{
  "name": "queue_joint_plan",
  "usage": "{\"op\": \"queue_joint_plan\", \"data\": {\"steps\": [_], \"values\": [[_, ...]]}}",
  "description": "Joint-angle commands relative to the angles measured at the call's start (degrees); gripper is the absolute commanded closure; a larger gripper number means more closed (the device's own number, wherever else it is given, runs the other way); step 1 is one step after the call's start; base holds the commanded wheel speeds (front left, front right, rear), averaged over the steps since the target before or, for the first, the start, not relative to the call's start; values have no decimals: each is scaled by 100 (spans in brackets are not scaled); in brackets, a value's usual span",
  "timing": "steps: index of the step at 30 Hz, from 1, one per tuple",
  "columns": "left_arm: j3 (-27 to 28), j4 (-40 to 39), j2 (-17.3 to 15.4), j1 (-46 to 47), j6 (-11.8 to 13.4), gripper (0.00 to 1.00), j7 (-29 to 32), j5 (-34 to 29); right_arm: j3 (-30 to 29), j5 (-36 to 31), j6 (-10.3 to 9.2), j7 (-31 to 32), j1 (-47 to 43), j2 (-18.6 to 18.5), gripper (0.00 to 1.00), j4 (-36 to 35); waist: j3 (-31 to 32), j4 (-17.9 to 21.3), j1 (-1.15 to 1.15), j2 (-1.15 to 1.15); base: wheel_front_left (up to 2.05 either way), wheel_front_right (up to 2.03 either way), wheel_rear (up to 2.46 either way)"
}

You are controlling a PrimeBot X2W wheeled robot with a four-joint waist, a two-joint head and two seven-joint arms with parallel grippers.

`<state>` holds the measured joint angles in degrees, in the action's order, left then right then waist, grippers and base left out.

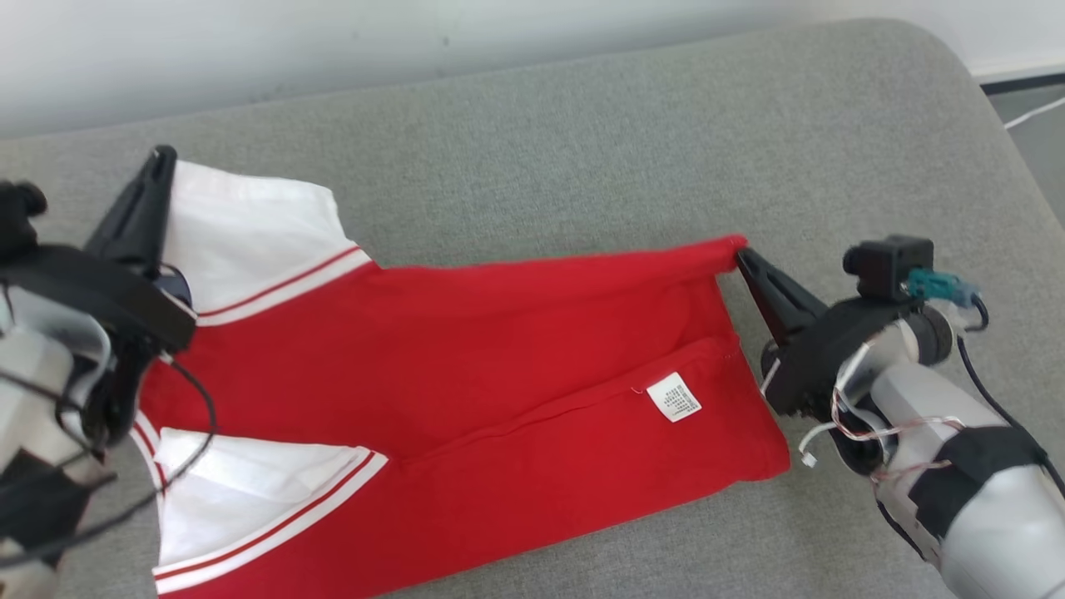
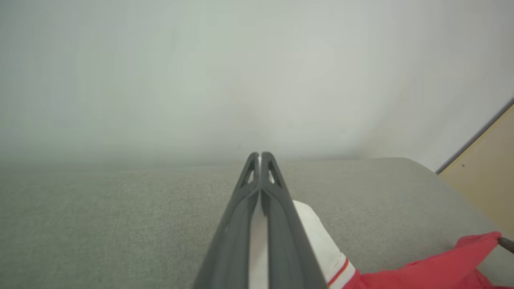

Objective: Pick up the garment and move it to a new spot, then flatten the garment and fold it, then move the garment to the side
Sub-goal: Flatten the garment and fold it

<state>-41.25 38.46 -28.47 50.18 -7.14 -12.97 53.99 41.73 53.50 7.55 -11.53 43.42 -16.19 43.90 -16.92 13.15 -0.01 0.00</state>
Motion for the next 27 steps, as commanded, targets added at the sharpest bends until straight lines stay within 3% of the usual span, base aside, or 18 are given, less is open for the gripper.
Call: {"op": "queue_joint_plan", "data": {"steps": [1, 14, 19, 27], "values": [[34, -346, -106, -298, 66, 100, -75, 2, 68, 166, -13, 32, -161, -145, 100, -124, 127, -73, 1, 0, 0, 0, 0], [358, -3012, -636, -2016, 704, 100, -227, -344, 424, 686, -13, 119, -566, -675, 100, -431, 291, -385, 1, 0, 0, 0, 0], [352, -3651, -716, -2598, 473, 100, -225, -541, 497, 837, -13, 123, -648, -813, 100, -395, 376, -548, 1, 0, 0, 0, 0], [358, -3922, -714, -3206, 409, 100, -227, -679, 649, 1054, -13, 174, -823, -1002, 100, -404, 516, -771, 1, 0, 0, 0, 0]]}}
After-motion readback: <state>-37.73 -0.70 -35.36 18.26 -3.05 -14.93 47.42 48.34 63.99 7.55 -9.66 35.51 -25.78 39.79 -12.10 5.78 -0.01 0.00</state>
